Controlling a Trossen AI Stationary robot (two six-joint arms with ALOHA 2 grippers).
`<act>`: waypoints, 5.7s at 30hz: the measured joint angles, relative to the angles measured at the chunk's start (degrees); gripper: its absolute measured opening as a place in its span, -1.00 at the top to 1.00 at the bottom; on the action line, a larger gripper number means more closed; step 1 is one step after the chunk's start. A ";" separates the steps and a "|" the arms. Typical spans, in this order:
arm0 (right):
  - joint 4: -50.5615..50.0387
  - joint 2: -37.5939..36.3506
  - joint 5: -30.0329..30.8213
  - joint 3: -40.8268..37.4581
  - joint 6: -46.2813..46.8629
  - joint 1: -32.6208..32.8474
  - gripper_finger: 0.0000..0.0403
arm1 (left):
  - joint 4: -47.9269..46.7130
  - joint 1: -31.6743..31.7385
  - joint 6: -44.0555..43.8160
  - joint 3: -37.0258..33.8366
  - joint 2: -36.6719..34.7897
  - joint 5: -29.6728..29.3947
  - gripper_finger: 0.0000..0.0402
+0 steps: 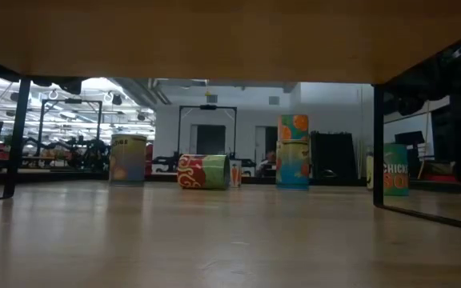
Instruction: Pick and place cans onto a shelf
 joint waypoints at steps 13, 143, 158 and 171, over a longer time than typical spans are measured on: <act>0.01 0.00 0.00 0.00 0.00 -0.01 0.70 | 0.00 0.02 0.00 -0.01 0.01 -0.02 0.86; 0.01 0.00 -0.01 0.00 0.00 0.00 0.70 | -12.21 14.04 -10.52 39.53 39.55 -16.28 -0.03; 0.01 0.00 -0.01 0.00 0.00 -0.01 0.70 | -30.57 37.18 -16.66 49.33 55.07 5.18 -0.03; 0.01 -0.01 -0.02 0.00 0.02 -0.02 0.70 | -38.63 49.17 -16.62 49.34 65.04 12.94 -0.03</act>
